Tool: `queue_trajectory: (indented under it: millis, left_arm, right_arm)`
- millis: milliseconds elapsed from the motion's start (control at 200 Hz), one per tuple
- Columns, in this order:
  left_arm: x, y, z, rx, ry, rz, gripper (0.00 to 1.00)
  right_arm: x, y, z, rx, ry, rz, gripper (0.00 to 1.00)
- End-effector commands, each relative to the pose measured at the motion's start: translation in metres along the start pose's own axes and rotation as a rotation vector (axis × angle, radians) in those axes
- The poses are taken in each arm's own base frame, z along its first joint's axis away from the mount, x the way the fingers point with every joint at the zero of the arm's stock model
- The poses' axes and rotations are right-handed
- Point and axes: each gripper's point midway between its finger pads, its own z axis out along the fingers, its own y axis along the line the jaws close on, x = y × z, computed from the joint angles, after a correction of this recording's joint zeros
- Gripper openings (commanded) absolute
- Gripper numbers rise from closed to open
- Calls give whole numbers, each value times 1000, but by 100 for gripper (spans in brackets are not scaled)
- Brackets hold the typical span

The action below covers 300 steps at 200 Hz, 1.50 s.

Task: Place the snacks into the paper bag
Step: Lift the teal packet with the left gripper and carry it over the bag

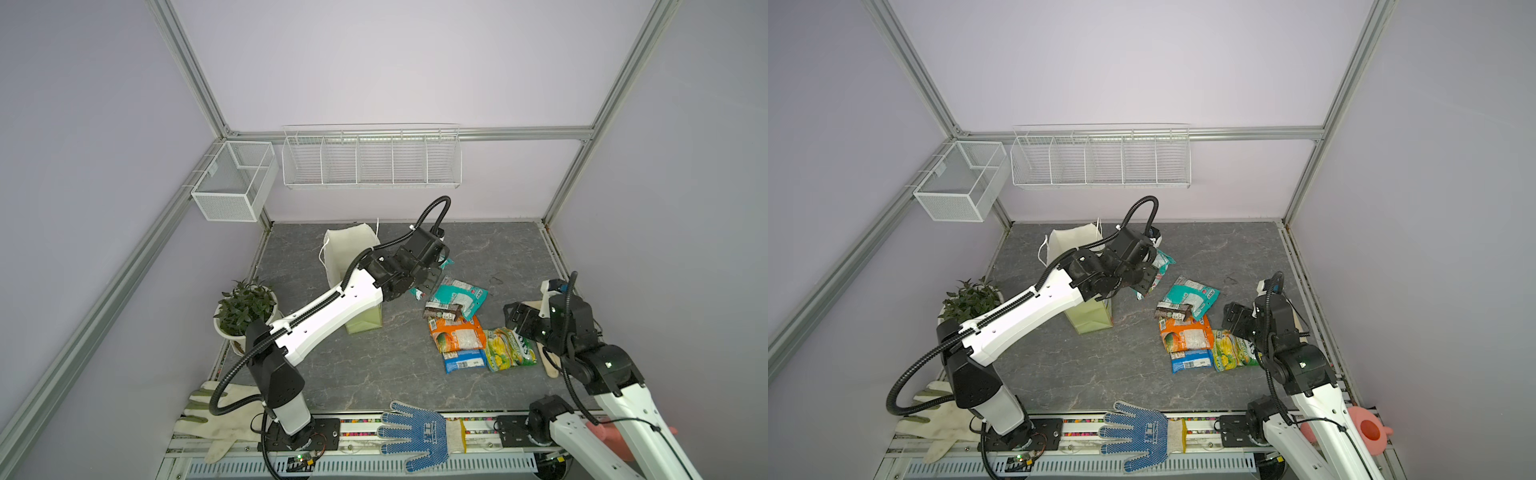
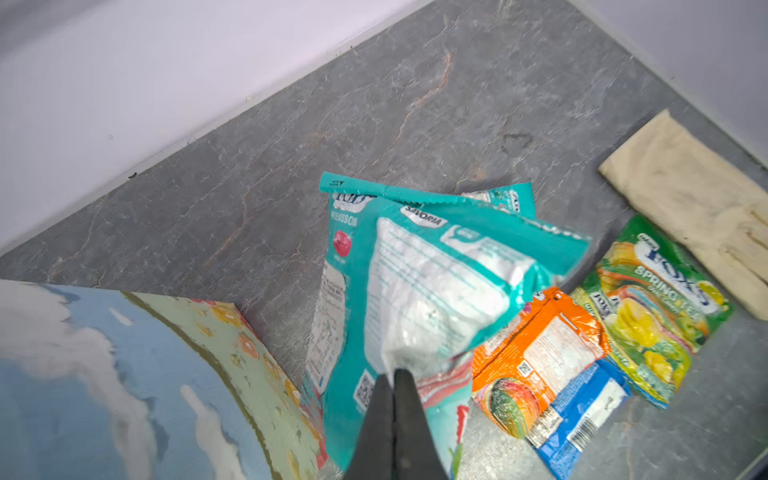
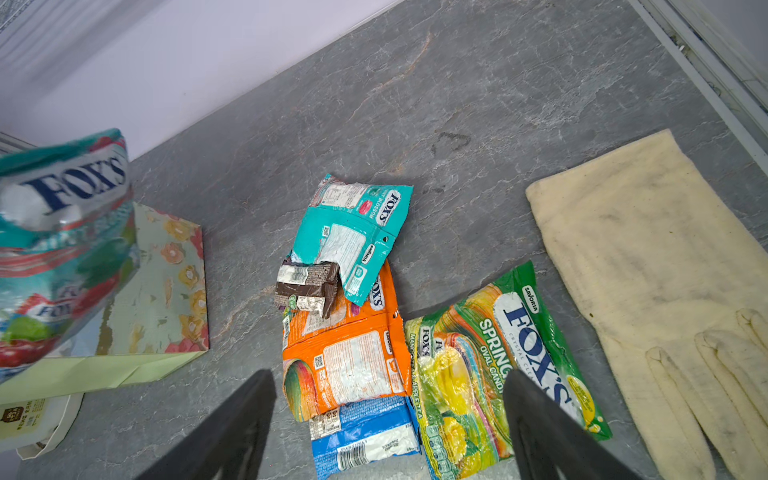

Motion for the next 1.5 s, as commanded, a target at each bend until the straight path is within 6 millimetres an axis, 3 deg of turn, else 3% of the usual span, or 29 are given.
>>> queue_trajectory:
  millis: [0,340,745,980,1284,1494]
  left_arm:
    - [-39,-4,-42,59,-161,-24,0]
    - [-73,1,-125,147,-416,-69,0]
    - [-89,13,-195,194,-597,-91,0]
    - [-91,22,-221,182,-657,-95,0]
    - [-89,35,-236,142,-687,-89,0]
    - [-87,56,-248,148,-724,-142,0]
  right_arm:
    - [3,0,3,-12,3,24,88]
    - [6,3,7,-27,15,33,89]
    - [9,5,9,-44,27,42,89]
    - [9,6,9,-50,28,46,89]
    - [9,11,10,-65,42,42,89]
    - [8,12,10,-70,43,41,89]
